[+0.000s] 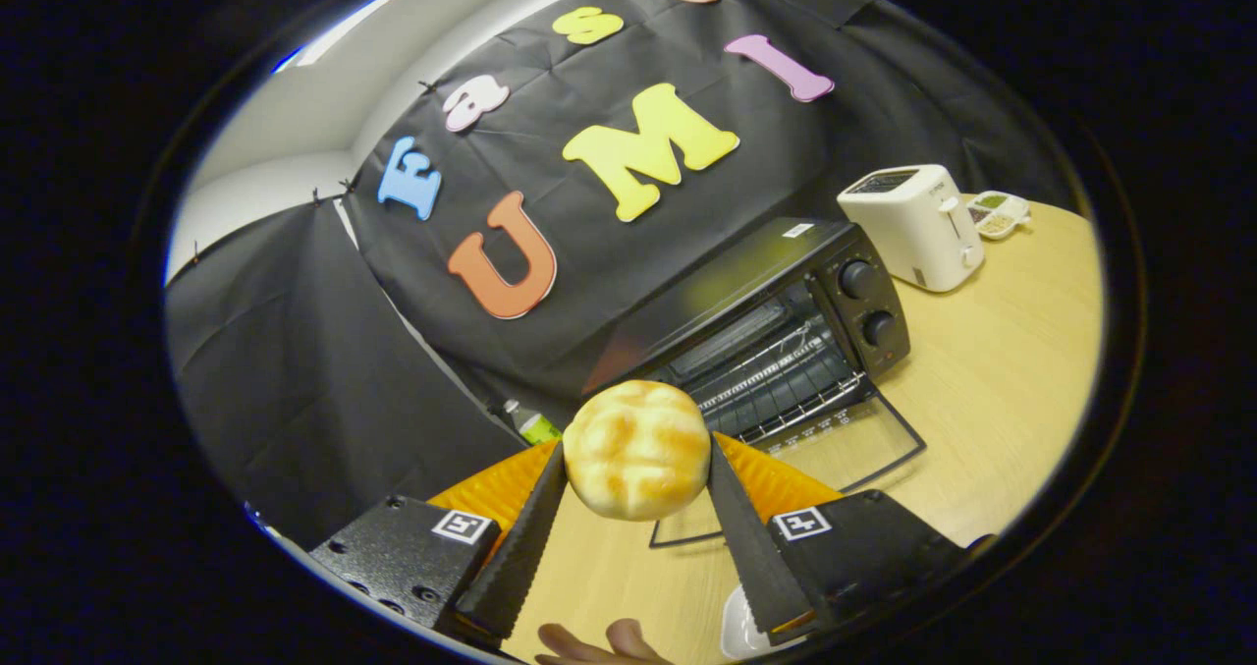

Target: Open the toaster oven, put the food inside, and close the toaster oven door.

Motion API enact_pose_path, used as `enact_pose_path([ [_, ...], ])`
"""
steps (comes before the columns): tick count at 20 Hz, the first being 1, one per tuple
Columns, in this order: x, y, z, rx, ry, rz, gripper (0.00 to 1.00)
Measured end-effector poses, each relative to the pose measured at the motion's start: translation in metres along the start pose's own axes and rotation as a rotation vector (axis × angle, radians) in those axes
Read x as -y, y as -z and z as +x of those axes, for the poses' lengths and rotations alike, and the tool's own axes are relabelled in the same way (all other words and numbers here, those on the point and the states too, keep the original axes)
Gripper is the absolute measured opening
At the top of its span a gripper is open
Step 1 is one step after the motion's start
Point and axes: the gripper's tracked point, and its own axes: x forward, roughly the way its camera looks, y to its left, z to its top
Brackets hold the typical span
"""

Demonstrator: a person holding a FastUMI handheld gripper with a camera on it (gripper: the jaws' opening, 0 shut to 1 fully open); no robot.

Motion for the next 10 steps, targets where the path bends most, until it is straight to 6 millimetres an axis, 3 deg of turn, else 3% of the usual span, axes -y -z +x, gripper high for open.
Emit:
enact_pose_path([
  [4,0.008,-0.016,0.036,0.049,0.004,-0.069,0.89],
  [7,0.016,-0.015,0.064,0.062,0.005,-0.098,0.89],
  [10,0.039,-0.005,0.087,0.026,0.042,-0.137,0.9],
])
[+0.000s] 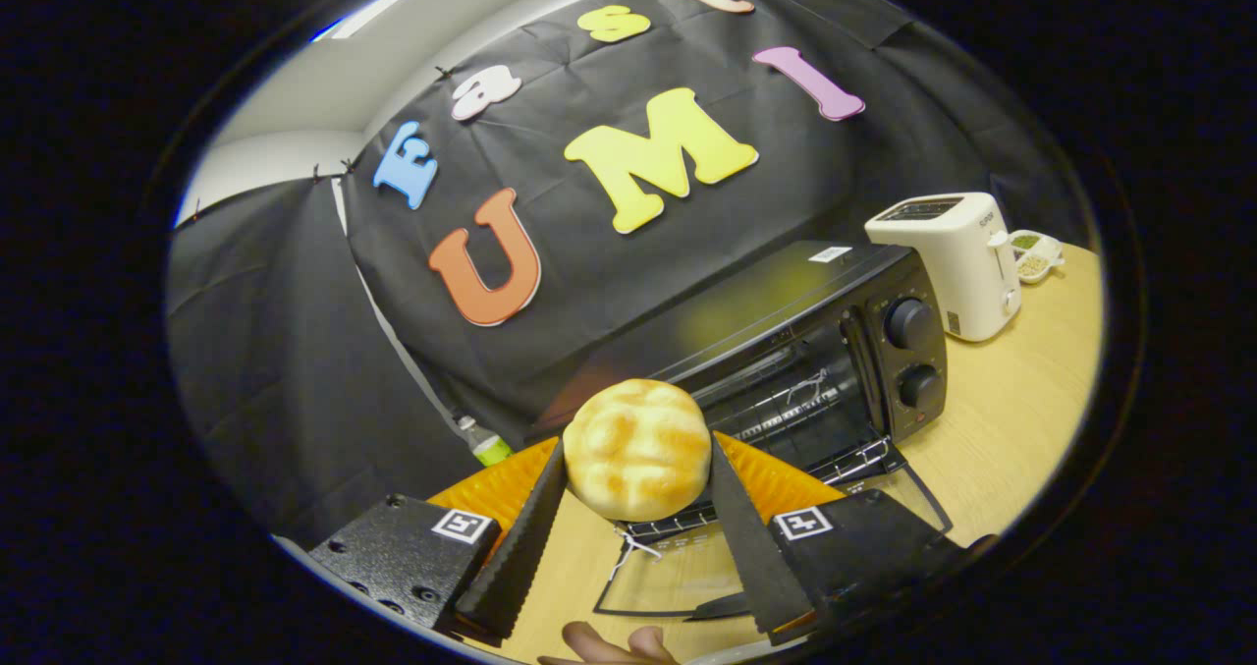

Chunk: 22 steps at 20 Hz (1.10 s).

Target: Open the toaster oven, put the food inside, and close the toaster oven door.

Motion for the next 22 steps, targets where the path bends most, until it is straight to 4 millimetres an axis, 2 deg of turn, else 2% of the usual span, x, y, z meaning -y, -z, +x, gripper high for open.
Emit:
enact_pose_path([
  [3,0.015,0.001,0.019,0.001,0.03,-0.024,0.89],
  [5,0.019,0.017,0.031,-0.063,0.039,-0.061,0.89],
  [7,0.03,0.025,0.044,-0.086,0.077,-0.097,0.9],
  [11,0.043,0.024,0.063,-0.077,0.118,-0.167,0.9],
  [16,0.053,0.018,0.085,-0.092,0.138,-0.136,0.9],
  [20,0.064,0.018,0.102,-0.148,0.169,-0.131,0.9],
  [22,0.071,0.023,0.106,-0.182,0.178,-0.13,0.93],
])
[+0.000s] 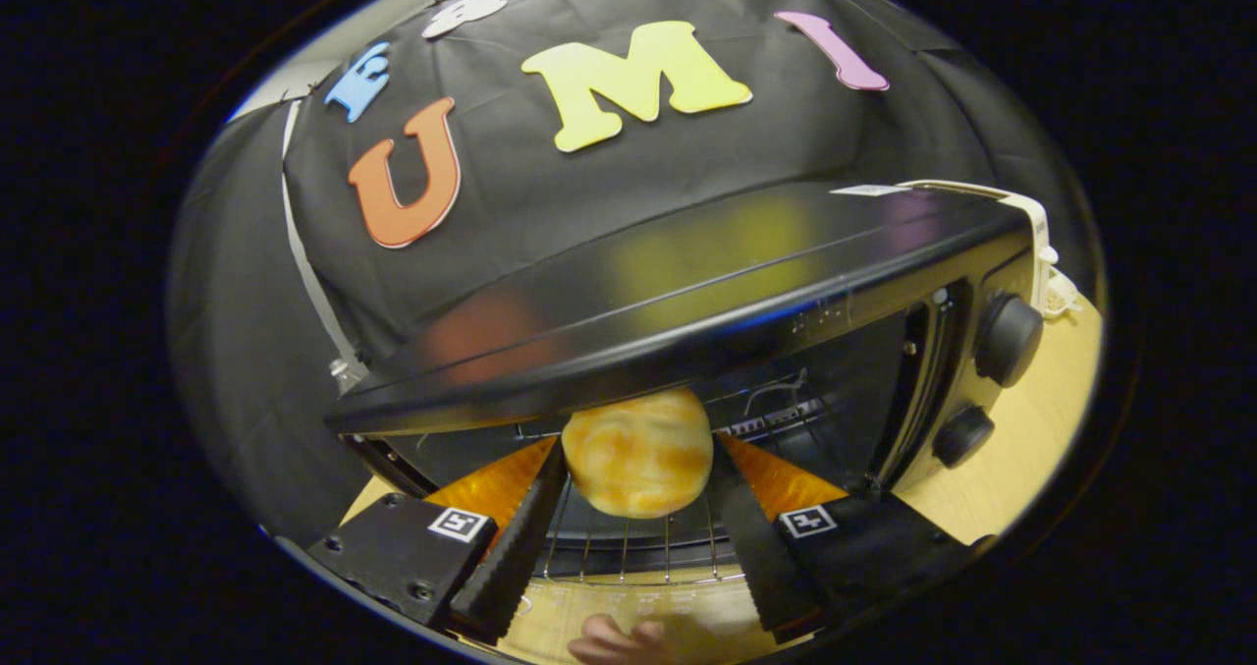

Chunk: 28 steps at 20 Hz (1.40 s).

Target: Open the toaster oven, put the food inside, and close the toaster oven door.

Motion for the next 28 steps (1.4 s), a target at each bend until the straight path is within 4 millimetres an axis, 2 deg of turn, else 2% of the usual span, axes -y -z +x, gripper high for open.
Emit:
enact_pose_path([
  [5,0.012,-0.013,-0.002,0.079,0.022,-0.013,0.96],
  [7,0.014,-0.008,-0.006,0.057,0.012,0.003,0.99],
  [12,0.015,-0.005,-0.035,0.042,-0.011,0.106,0.99],
  [18,0.003,0.02,-0.079,0.004,-0.052,0.189,0.99],
  [22,-0.001,0.044,-0.112,0.001,-0.064,0.154,1.0],
  [28,0.001,0.076,-0.141,-0.056,-0.054,0.104,1.0],
])
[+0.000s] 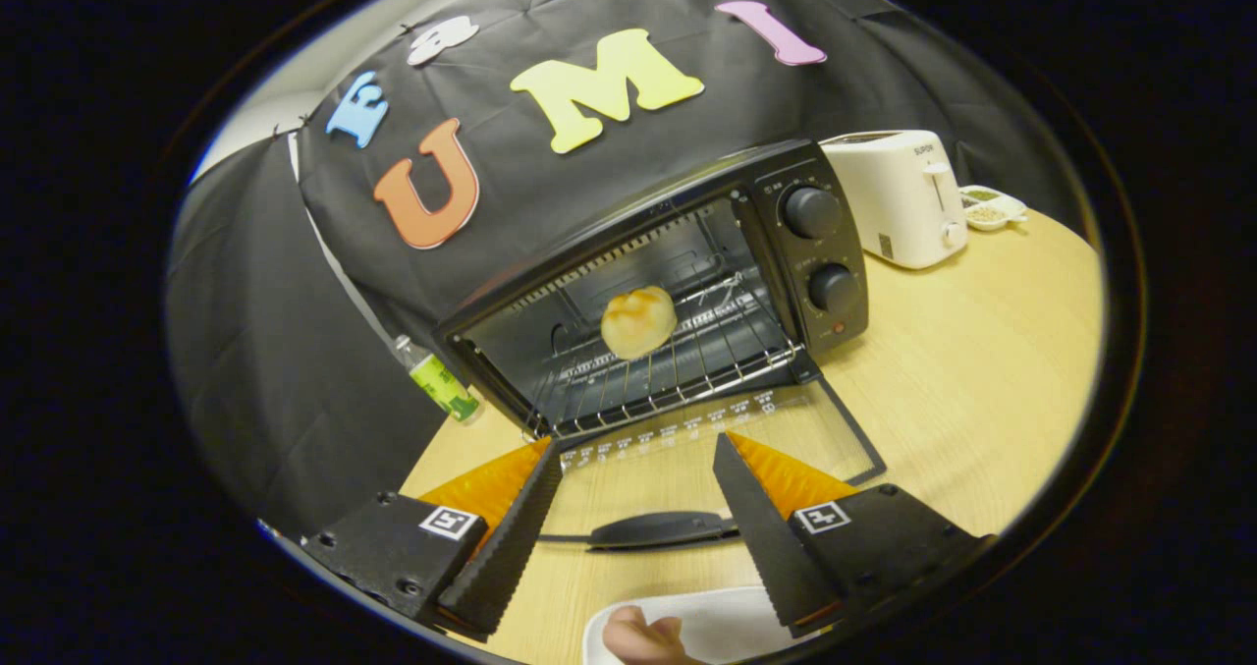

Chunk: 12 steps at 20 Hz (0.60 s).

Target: Open the toaster oven, put the food inside, and close the toaster oven door.

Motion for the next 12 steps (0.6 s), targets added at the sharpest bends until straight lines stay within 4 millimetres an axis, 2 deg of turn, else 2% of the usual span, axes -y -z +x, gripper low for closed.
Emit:
enact_pose_path([
  [4,0.008,0.028,-0.012,-0.121,0.067,-0.141,1.0],
  [9,0.017,0.041,-0.029,-0.158,0.187,-0.369,1.0],
  [12,0.014,0.053,-0.034,-0.177,0.218,-0.374,1.0],
])
